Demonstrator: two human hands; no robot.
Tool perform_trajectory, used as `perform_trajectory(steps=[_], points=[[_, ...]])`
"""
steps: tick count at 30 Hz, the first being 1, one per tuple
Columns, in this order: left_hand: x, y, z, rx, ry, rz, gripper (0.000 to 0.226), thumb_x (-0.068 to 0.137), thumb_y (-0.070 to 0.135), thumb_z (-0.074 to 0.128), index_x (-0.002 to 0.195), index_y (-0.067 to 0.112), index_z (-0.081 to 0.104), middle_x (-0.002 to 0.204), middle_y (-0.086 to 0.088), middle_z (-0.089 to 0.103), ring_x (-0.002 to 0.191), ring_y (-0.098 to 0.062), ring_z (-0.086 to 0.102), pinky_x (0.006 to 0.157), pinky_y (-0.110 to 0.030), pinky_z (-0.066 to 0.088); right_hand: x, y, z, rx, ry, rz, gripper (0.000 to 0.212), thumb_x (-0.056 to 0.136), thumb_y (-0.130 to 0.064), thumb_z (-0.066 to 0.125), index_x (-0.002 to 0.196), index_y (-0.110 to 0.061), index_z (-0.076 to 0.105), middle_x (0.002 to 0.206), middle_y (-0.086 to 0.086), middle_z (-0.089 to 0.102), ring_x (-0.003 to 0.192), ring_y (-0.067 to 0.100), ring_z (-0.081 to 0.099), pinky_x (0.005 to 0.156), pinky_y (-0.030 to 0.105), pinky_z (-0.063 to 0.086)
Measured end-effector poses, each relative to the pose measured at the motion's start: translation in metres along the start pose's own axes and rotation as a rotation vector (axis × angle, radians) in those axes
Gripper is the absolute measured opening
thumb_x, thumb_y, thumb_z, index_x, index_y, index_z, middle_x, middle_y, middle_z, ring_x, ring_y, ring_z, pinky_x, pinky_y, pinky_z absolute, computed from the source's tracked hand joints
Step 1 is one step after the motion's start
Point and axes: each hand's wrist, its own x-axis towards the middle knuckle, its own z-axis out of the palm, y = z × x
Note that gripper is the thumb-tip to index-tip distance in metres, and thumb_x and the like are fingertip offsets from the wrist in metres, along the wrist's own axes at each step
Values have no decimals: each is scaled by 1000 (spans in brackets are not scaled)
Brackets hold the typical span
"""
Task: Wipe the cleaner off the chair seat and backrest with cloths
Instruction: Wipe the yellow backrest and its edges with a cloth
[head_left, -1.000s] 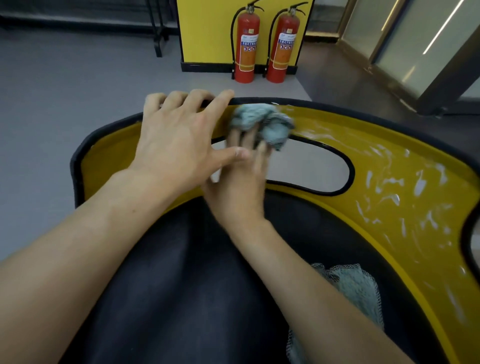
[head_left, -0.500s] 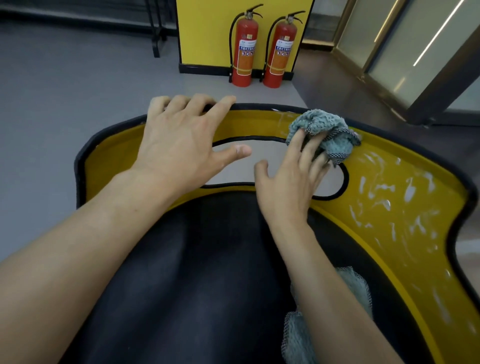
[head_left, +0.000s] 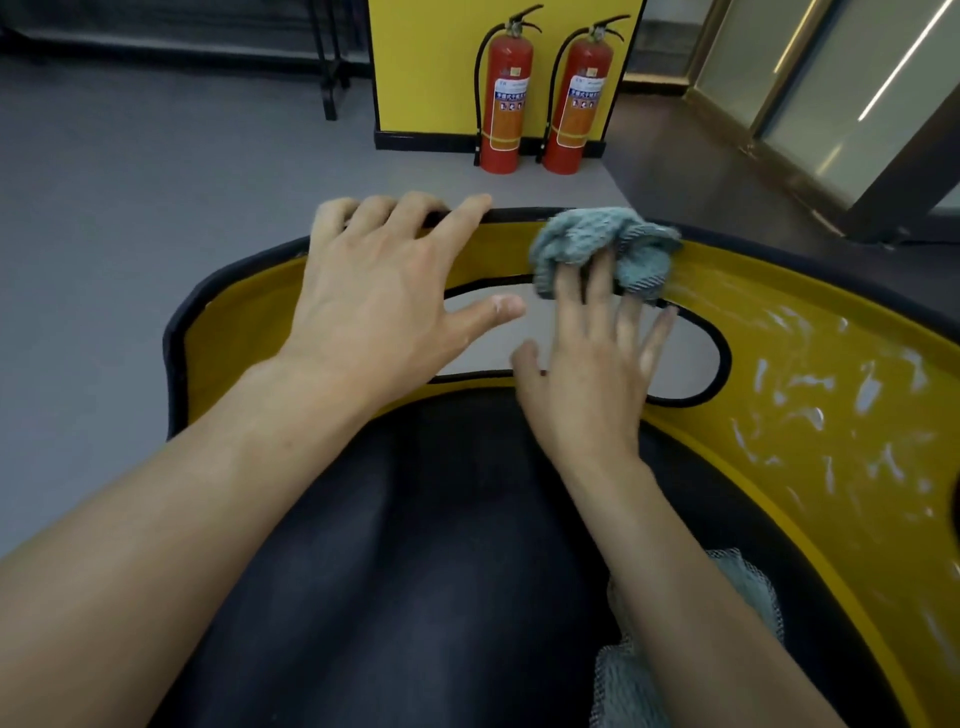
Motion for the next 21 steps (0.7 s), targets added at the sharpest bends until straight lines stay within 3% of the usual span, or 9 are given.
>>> perform_trajectory(steps=[3,7,10,13,18,21], points=[[-1,-1,0,-8,-7,5,85,88,84,21,157,35,22,147,-2,49,132,-28,45,109,-44,28,-4,25,-4,11,16,190,81,91,-35,53,159,-20,12,169,10,6,148,38,20,119,66,9],[0,0,1,-14,9,5,85,88,84,23,156,34,26,145,-2,51,131,-27,46,109,-45,28,1,10,-4,132,34,264,80,93,-38,51,159,-14,13,167,17,4,149,43,13,120,63,10],[0,-1,3,-5,15,6,83,88,83,28,156,35,26,145,-2,50,131,-28,46,109,-45,28,4,-32,1,225,-1,137,83,94,-48,52,159,-16,11,167,17,6,149,44,13,122,61,9],[1,1,6,5,33,-4,82,88,83,32,155,35,28,143,-2,52,130,-28,46,108,-45,27,-2,-61,5,298,-42,-22,92,92,-45,59,161,-21,2,168,11,-9,150,40,5,123,52,-9],[1,4,4,14,22,-17,83,87,84,30,154,35,28,143,-4,53,130,-30,47,110,-47,27,-2,-29,3,136,-32,-97,92,89,-41,62,160,-26,7,169,4,4,149,32,15,120,66,5],[2,4,2,23,16,-28,82,88,85,28,155,36,27,143,-4,53,130,-31,47,110,-48,27,-3,4,-3,90,-15,43,87,90,-38,56,161,-25,7,169,3,5,148,33,15,120,66,7]])
